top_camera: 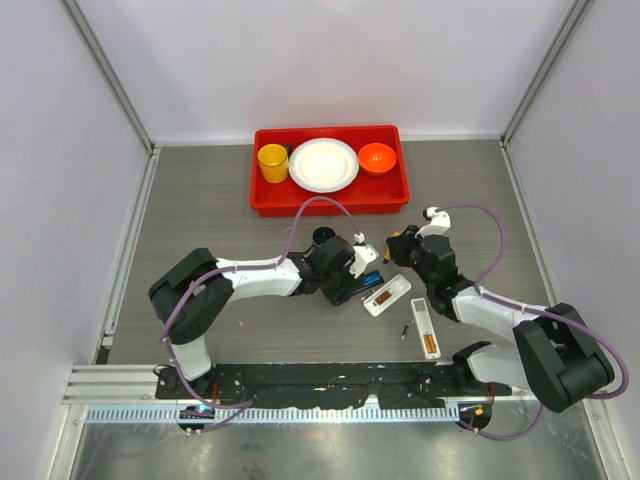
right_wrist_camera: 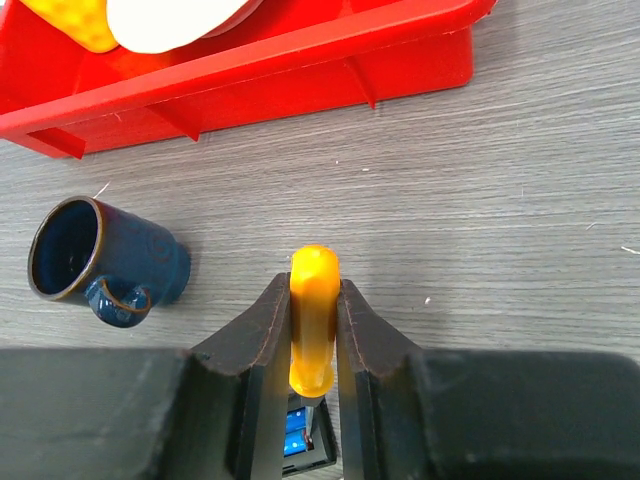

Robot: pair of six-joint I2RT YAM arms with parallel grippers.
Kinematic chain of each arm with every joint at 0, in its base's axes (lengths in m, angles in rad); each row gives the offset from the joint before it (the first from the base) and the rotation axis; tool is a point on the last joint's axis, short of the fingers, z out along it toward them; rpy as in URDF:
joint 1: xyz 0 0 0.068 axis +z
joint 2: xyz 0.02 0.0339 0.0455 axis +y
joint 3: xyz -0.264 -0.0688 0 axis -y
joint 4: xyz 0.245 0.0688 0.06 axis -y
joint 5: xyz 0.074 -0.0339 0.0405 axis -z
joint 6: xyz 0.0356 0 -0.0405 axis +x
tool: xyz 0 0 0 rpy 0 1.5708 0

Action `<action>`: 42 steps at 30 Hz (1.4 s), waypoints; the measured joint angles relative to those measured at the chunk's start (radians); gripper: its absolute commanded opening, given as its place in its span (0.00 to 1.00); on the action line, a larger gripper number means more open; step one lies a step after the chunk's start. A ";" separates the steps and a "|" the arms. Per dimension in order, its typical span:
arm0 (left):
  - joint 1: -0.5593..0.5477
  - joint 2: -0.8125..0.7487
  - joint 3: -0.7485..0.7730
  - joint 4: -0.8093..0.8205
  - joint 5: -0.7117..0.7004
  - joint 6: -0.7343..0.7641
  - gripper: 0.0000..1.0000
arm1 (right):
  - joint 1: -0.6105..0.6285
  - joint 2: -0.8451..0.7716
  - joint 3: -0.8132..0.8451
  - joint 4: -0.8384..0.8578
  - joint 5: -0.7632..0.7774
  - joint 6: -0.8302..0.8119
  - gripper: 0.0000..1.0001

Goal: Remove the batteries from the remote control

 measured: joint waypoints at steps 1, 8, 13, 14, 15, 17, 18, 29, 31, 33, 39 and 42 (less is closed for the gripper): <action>0.000 0.000 0.000 0.000 0.000 0.000 0.18 | 0.001 0.006 -0.002 0.010 0.000 0.000 0.01; 0.000 0.002 0.002 -0.003 0.000 -0.001 0.15 | 0.002 0.059 -0.003 0.081 -0.015 0.020 0.01; 0.000 0.002 0.004 -0.005 0.000 -0.002 0.00 | -0.005 0.078 -0.005 0.109 -0.034 0.050 0.01; 0.000 0.002 0.004 -0.006 0.000 -0.002 0.00 | -0.006 0.079 -0.005 0.111 -0.042 0.057 0.01; 0.000 0.003 0.005 -0.007 0.001 -0.002 0.00 | -0.010 0.079 -0.005 0.112 -0.051 0.065 0.01; 0.000 0.004 0.008 -0.012 0.001 -0.001 0.00 | -0.015 0.079 -0.005 0.112 -0.067 0.086 0.01; 0.000 0.004 0.009 -0.015 0.001 -0.001 0.00 | -0.018 0.079 -0.005 0.112 -0.075 0.100 0.01; 0.017 0.012 0.035 -0.068 0.034 -0.015 0.00 | -0.037 -0.007 -0.079 0.164 -0.097 0.269 0.01; 0.026 0.013 0.038 -0.073 0.042 -0.024 0.00 | -0.037 -0.016 -0.090 0.178 -0.097 0.293 0.01; 0.035 0.016 0.044 -0.082 0.058 -0.031 0.00 | -0.039 -0.018 -0.099 0.194 -0.097 0.313 0.01; 0.058 0.027 0.065 -0.109 0.100 -0.055 0.00 | -0.042 -0.017 -0.101 0.216 -0.096 0.349 0.01; 0.063 0.029 0.068 -0.113 0.108 -0.060 0.00 | -0.042 -0.010 -0.102 0.237 -0.098 0.368 0.01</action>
